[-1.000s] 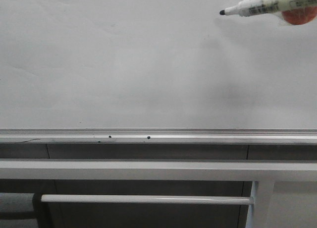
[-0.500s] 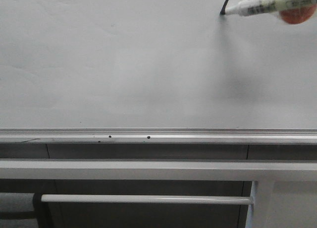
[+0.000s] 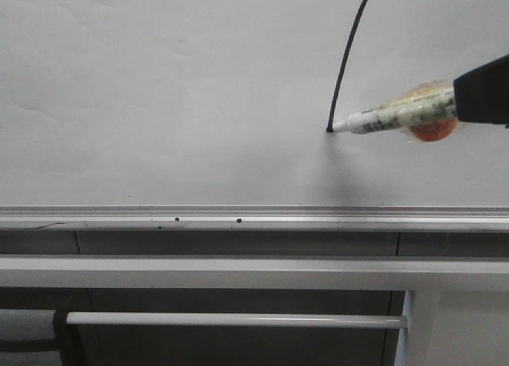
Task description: Write number 1 on whiteboard
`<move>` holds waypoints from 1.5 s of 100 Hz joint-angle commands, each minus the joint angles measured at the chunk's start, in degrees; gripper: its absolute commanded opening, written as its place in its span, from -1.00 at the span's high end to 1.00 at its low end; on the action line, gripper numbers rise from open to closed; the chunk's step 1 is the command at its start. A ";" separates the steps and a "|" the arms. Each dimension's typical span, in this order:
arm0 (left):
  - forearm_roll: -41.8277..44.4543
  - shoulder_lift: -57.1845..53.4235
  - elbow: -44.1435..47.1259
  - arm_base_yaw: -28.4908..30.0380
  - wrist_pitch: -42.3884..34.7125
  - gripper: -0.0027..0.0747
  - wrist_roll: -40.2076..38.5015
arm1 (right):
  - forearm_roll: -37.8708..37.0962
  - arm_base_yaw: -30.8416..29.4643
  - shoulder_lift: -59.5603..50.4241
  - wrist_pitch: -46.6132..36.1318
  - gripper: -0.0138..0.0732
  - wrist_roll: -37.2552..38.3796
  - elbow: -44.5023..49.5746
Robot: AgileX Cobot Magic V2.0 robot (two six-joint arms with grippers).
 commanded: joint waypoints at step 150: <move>18.43 21.49 -5.40 -4.03 -3.13 -0.34 12.98 | -4.93 5.42 12.55 30.43 0.83 8.64 -27.70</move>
